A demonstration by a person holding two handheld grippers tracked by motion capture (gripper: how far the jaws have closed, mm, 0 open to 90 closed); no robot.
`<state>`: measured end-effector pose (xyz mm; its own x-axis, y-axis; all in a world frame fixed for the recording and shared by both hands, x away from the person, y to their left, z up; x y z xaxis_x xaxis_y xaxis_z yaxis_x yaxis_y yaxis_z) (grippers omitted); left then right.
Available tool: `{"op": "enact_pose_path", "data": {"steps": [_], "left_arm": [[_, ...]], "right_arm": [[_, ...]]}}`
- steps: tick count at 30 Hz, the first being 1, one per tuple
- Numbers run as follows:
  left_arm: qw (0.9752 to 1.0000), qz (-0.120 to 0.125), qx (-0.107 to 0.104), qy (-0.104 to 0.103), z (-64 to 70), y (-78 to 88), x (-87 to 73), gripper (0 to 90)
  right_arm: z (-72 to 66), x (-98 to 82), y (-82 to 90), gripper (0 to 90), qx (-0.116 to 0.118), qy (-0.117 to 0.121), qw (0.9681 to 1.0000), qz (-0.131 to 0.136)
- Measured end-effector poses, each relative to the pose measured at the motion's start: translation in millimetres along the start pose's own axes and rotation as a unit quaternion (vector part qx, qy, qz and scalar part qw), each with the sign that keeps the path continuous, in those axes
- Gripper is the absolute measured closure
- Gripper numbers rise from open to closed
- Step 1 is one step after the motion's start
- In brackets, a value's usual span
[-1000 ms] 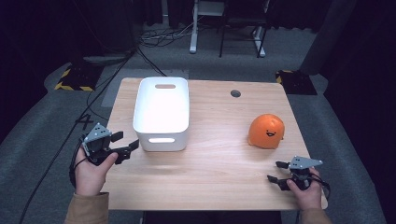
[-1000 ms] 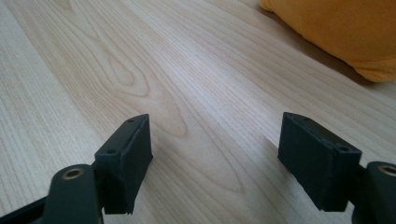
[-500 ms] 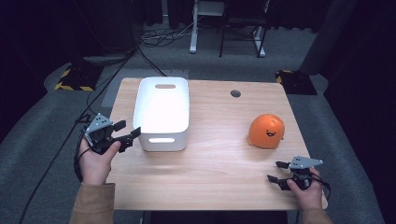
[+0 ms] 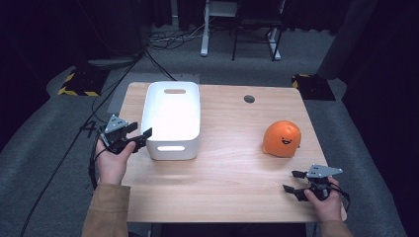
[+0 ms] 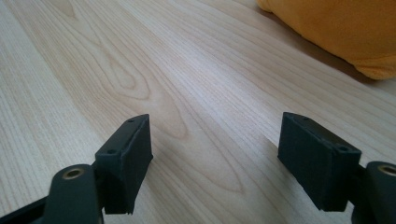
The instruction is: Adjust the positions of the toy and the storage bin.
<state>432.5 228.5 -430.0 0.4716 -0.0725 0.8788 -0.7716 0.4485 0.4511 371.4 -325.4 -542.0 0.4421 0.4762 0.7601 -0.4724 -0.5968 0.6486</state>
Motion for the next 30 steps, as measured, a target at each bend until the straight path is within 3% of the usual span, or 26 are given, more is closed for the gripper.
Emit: {"op": "enact_pose_path", "data": {"steps": [13, 21, 25, 30], "left_arm": [[0.9996, 0.003, -0.026, -0.01, 1.4, -10.7, -2.0, 40.2], [0.9996, 0.001, -0.02, -0.019, 3.1, -7.8, -1.7, 46.5], [0.9994, 0.003, -0.028, -0.02, 9.9, -8.6, -3.1, 46.5], [0.9988, 0.002, -0.042, -0.028, 28.9, -9.4, -6.1, 46.1]], "right_arm": [[0.4, 0.1, 0.1, 26.3, 0.0, -0.001, 1.0, 0.001], [-0.2, 0.0, 0.0, 26.3, -0.002, 0.002, 1.0, -0.001], [-0.5, 0.0, -0.1, 26.2, -0.003, 0.004, 1.0, -0.002], [-0.5, -0.2, -0.3, 26.2, -0.003, 0.008, 1.0, -0.001]]}}
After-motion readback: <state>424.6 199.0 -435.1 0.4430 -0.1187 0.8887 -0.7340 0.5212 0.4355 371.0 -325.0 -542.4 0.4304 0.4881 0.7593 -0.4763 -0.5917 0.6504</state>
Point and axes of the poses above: each handheld gripper's, and its own axes: y roughly backward along the jaws, x roughly out of its top, z roughly to its right, the point moved 6 cm from there along -y, roughly forward along the jaws
